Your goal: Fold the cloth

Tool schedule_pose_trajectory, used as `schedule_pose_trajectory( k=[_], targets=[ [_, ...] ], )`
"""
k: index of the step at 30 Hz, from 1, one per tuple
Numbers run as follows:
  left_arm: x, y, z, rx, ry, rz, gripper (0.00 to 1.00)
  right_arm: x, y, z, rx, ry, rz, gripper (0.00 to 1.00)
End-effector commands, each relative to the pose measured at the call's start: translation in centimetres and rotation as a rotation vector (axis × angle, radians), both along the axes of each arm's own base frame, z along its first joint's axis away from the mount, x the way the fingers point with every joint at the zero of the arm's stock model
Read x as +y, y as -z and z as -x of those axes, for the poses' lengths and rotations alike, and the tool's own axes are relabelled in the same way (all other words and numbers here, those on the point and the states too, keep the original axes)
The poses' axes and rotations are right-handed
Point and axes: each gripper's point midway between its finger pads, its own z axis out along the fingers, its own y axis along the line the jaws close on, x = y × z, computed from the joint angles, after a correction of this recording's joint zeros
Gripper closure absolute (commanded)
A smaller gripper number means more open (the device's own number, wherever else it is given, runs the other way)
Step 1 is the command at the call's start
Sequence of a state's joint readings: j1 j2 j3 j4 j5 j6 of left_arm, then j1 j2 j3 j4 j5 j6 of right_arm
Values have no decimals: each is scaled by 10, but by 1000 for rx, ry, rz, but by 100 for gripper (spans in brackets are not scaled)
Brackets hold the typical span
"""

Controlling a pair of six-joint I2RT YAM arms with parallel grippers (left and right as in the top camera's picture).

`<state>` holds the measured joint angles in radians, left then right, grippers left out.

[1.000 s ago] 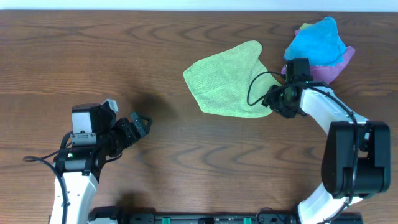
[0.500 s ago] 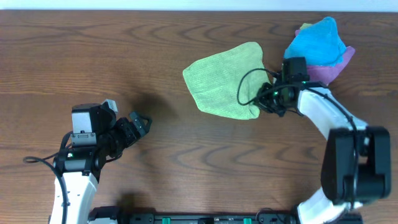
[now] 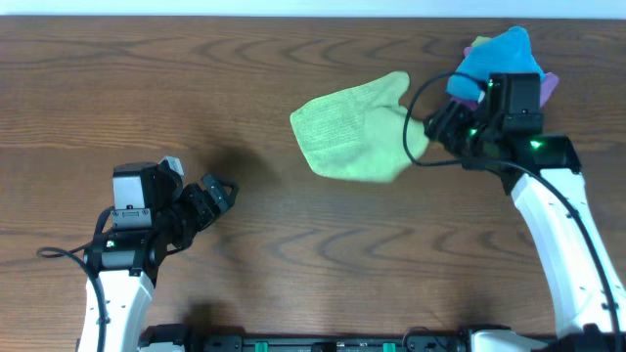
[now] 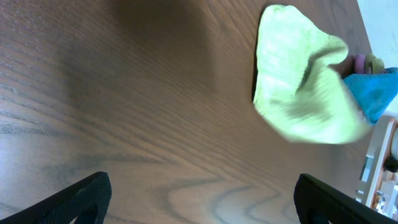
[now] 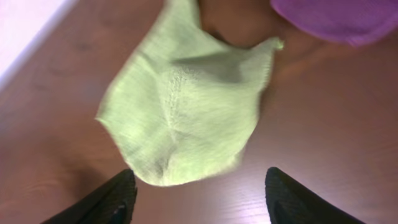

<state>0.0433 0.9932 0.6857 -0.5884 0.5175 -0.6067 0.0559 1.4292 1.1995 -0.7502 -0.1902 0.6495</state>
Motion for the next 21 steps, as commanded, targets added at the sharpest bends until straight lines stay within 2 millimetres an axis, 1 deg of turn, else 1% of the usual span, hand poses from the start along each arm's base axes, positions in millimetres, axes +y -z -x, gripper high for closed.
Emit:
schedule_pose_trajectory(
  k=[1,4,6,9,12,16,18,21],
  targets=[
    [0,-10,-6,-27,-3,9,5,-6,10,8,35,-33,60,28],
    [0,-11,-8,-36,-3,8,4,-8,17,18,83,-59,82,22],
    [0,-12,-9,-41,-3,8,5,-8,26,26,126,-91,98,20],
    [0,-13,-10,-46,-3,7,4,-8,46,41,212,-134,116,18],
    [0,-13,-10,-47,-3,7,4,-2,70,52,286,-184,92,16],
    [0,-13,-10,-48,-3,8,4,14,107,57,346,-235,1,16],
    [0,-13,-10,-48,-3,8,5,21,121,57,358,-249,-40,16],
    [0,-13,-10,-44,-9,13,5,29,137,54,375,-266,-88,17]
  ],
)
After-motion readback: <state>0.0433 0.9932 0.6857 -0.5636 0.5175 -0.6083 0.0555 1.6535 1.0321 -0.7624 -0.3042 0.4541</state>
